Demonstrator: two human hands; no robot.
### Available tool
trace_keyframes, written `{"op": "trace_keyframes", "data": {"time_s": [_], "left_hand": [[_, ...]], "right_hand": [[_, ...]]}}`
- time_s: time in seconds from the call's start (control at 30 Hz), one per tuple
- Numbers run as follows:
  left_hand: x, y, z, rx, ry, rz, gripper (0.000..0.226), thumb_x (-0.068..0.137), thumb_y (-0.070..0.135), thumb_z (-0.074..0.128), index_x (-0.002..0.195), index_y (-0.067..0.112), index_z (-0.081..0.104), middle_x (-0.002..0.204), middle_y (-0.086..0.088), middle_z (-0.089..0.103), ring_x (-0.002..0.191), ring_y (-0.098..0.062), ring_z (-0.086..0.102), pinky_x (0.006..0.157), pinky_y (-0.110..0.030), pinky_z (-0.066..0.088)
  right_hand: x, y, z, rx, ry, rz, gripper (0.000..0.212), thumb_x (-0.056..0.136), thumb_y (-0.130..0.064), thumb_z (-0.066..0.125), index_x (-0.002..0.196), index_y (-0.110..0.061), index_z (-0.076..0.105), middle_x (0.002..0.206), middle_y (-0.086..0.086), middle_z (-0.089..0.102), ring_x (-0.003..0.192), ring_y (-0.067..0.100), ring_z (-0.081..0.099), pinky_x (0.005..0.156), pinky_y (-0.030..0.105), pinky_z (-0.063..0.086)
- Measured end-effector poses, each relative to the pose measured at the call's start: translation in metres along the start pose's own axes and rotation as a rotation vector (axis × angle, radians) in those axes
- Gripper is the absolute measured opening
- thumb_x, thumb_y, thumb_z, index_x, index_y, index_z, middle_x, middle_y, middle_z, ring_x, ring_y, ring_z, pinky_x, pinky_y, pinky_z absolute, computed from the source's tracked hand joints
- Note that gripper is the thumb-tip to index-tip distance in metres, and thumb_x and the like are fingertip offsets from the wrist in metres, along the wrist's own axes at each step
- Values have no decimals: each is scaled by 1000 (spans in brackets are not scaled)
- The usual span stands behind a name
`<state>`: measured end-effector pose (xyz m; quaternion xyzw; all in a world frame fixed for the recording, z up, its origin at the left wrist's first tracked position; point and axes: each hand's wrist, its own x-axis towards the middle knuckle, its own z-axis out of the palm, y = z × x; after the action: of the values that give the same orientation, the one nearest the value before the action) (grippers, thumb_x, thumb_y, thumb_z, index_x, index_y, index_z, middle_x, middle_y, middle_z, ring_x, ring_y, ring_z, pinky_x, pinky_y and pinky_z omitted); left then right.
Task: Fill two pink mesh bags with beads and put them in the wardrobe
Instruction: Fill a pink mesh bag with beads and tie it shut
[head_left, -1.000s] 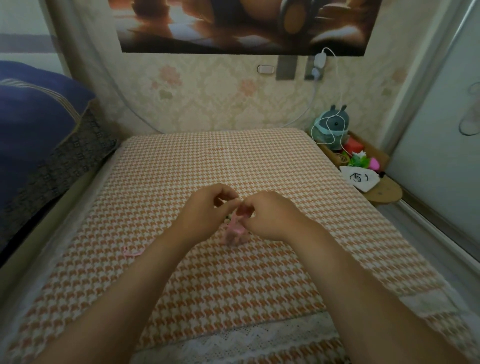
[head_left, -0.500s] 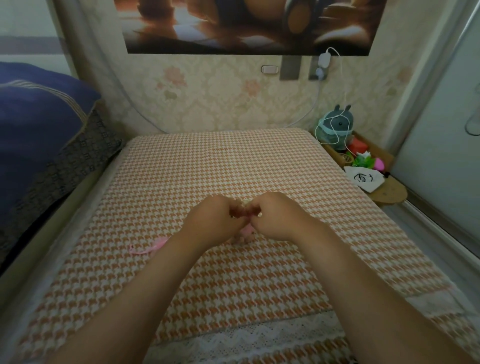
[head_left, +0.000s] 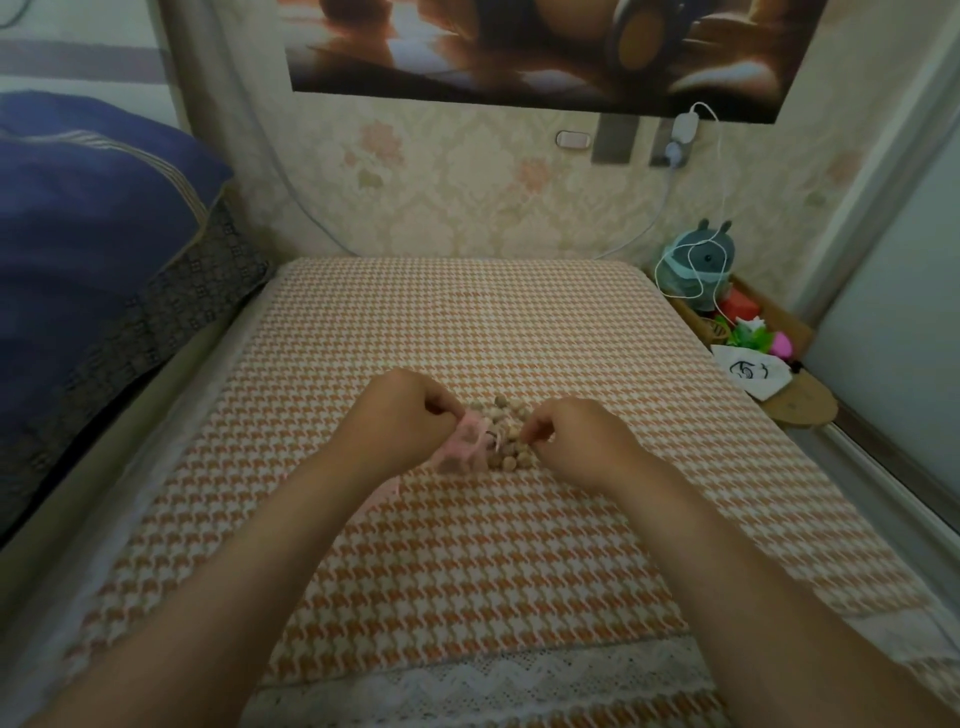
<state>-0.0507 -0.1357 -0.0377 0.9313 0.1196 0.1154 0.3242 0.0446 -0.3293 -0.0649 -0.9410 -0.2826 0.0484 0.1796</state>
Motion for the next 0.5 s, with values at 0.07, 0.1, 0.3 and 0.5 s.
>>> {"op": "trace_keyframes", "data": {"time_s": [0.07,0.1,0.3,0.5], "left_hand": [[-5,-5,-1,7,-8,-1,15,86,18,65,85,26,78,76,17,68,73,-5,66,70,-27,58],[-6,-8,-1,15,-13,-1,14,87,20,65,86,25,78,77,16,69,75,-5,66,72,-29,58],[-7,-16,-7,112,-78,61,16,88,21,63,95,22,78,95,4,75,88,-10,65,80,-28,52],[-9,-17,-9,111,-156,77,26,86,23,63,111,23,72,113,7,69,93,-8,61,86,-26,51]], "right_hand": [[4,-2,6,-64,-31,-2,20,91,-20,62,99,-32,76,110,-11,69,96,14,64,80,32,54],[5,-3,9,-89,-42,2,20,91,-20,63,99,-33,76,109,-11,68,96,14,64,77,31,52],[12,-10,21,-183,-43,17,19,88,-26,61,102,-33,73,106,-9,70,103,18,65,82,31,50],[8,-31,4,-42,157,-56,14,90,-36,66,102,-34,71,99,-14,71,93,9,64,78,30,51]]}}
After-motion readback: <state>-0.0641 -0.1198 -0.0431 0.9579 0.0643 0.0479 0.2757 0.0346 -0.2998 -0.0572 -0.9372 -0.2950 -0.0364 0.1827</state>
